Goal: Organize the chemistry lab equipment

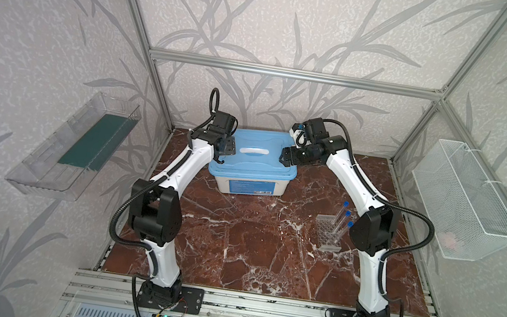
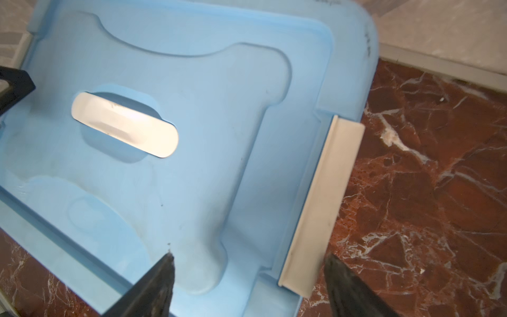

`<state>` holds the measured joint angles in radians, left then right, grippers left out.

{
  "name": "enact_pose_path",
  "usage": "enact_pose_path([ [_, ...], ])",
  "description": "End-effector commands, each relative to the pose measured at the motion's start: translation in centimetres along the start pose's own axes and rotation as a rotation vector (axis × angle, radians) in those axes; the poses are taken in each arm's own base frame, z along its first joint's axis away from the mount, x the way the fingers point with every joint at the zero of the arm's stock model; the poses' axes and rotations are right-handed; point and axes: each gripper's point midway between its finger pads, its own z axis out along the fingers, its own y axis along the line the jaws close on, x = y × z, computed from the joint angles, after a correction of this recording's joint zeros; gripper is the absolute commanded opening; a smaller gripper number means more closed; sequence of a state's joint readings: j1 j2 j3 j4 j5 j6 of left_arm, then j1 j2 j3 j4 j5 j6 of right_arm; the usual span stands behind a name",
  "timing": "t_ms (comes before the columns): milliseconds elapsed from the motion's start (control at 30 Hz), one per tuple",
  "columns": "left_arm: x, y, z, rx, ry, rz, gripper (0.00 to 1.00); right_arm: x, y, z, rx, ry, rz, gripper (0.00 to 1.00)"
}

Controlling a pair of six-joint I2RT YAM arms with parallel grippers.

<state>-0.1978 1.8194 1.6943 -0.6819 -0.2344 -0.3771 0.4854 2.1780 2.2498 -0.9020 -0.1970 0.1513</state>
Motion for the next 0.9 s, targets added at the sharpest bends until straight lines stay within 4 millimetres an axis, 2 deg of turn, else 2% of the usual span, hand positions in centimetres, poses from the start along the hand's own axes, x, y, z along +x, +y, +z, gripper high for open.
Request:
enact_pose_path([
  [0,-1.3,0.9,-2.7,0.007,0.0,-0.01,0.87,-2.9,1.1,-6.2,0.007,-0.127,-0.026,0.91],
  [100,-2.4,1.8,-5.2,0.008,-0.039,-0.019,0.93,-3.3,0.5,-9.2,0.031,-0.162,-0.014,0.93],
  [200,-2.2,2.3,-7.3,0.037,-0.064,-0.024,0.95,-2.9,-1.0,-12.5,0.092,-0.202,0.003,0.95],
  [233,-1.7,2.4,-7.8,0.06,-0.07,-0.029,0.99,-2.6,-2.0,-13.7,0.124,-0.218,0.024,0.96],
  [300,-0.3,2.5,-8.1,0.164,-0.074,-0.085,0.99,-1.7,-4.2,-15.5,0.181,-0.263,0.078,0.98],
  [333,0.3,3.4,-8.1,0.186,-0.086,-0.139,0.99,-1.0,-5.6,-15.8,0.201,-0.28,0.113,0.99],
  [367,0.7,4.3,-8.3,0.194,-0.108,-0.166,0.99,-0.4,-6.8,-17.6,0.218,-0.336,0.152,1.0],
  [467,2.2,6.5,-8.6,0.134,-0.158,-0.147,0.99,2.7,-11.2,-19.5,0.254,-0.401,0.306,0.99],
  [567,3.4,7.3,-8.6,0.107,-0.157,-0.12,0.99,6.4,-15.7,-19.9,0.325,-0.364,0.422,0.99],
  [667,5.0,7.8,-8.0,0.102,-0.167,-0.11,0.99,9.7,-19.6,-19.4,0.409,-0.346,0.515,0.99],
  [767,6.4,9.0,-7.0,0.051,-0.205,-0.094,0.99,12.1,-22.8,-18.3,0.479,-0.33,0.538,0.99],
  [867,7.7,10.6,-5.6,-0.033,-0.22,-0.087,0.99,14.3,-24.8,-16.6,0.495,-0.282,0.586,0.99],
])
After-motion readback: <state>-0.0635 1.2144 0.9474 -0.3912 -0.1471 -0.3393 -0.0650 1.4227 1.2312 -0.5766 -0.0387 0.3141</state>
